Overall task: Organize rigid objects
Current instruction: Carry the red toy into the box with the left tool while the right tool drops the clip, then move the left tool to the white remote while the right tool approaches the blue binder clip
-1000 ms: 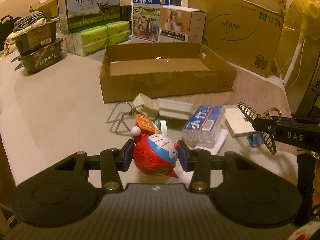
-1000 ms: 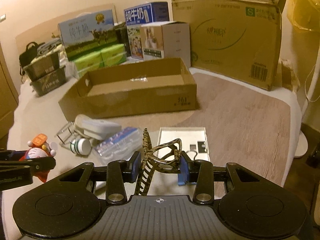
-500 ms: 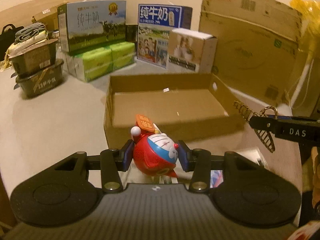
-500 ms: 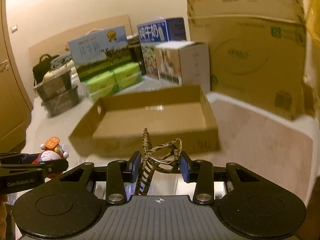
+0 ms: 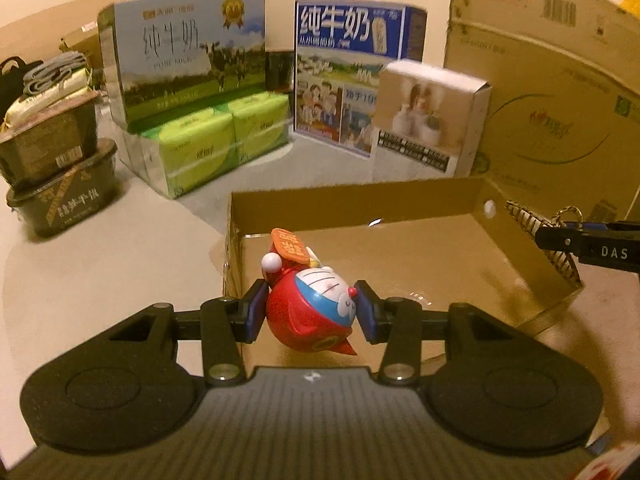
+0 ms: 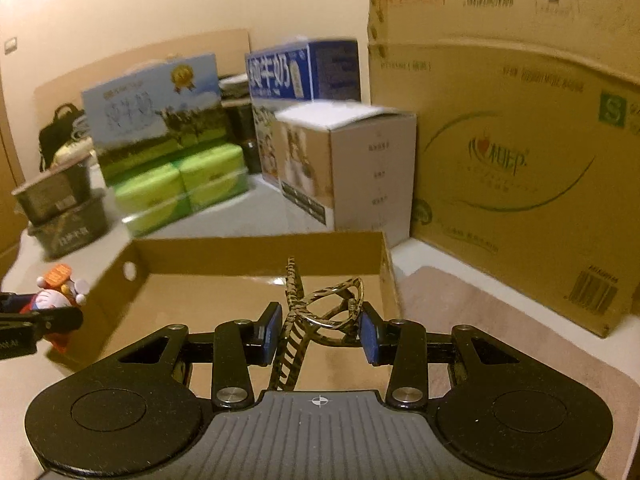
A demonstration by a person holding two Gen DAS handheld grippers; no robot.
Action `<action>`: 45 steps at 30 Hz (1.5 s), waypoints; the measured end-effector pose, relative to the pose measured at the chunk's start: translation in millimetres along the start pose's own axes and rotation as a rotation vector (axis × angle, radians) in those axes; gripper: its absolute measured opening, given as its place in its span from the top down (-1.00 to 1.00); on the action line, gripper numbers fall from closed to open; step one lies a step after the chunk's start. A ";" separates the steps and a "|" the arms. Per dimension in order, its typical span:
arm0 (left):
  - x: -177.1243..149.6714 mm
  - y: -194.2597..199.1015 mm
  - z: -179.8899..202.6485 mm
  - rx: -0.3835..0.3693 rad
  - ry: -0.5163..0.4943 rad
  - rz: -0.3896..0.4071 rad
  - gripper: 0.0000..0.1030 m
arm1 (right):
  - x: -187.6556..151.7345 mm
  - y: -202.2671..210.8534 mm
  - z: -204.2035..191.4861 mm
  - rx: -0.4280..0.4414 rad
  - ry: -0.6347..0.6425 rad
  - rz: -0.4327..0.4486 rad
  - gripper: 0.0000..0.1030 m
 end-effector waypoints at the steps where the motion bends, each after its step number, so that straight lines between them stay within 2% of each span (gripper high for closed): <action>1: -1.6 -5.1 -0.5 0.001 0.000 -0.008 0.18 | -1.6 -5.1 3.0 -0.002 0.001 -0.010 0.21; 8: -8.8 -24.8 -0.7 0.026 -0.001 -0.027 0.16 | -11.2 -24.1 16.6 -0.016 -0.014 -0.032 0.20; 10: -8.7 -24.2 -2.0 0.034 0.014 -0.018 -0.05 | -10.2 -24.1 18.5 -0.022 -0.018 -0.008 0.20; 11: -8.3 -21.5 -3.0 0.034 0.023 -0.007 -0.08 | -8.8 -23.2 19.5 -0.021 -0.023 0.000 0.04; 12: -7.9 -17.9 -3.8 0.034 0.032 0.004 -0.08 | -7.7 -20.9 20.9 -0.022 -0.029 0.011 -0.31; 14: -8.1 -9.6 -5.5 0.032 0.042 0.018 -0.08 | -6.4 -11.3 21.6 -0.027 -0.028 0.039 -0.41; 19: -13.4 17.7 -5.8 0.024 0.060 0.038 -0.08 | -8.9 18.7 17.4 -0.032 -0.030 0.073 -0.41; 25: -33.7 59.1 -4.8 0.029 0.079 0.047 -0.08 | -30.1 69.6 6.5 -0.029 -0.067 0.093 -0.41; 36: -89.0 121.7 10.6 0.015 0.077 0.011 -0.09 | -86.6 144.3 -19.1 -0.038 -0.086 0.062 -0.42; 45: -124.6 151.3 17.4 -0.016 0.061 -0.025 -0.13 | -133.9 179.9 -21.6 -0.061 -0.105 0.003 -0.43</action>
Point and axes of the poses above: each gripper's, at about its wrist camera, not at the fingertips, and y roughly against the way its jaws point, z to its right, x to its top, the point moved 1 cm from there along -y, roughly the way its jaws point, and after that the axes turned 10 degrees about x, right-handed, at the moved point
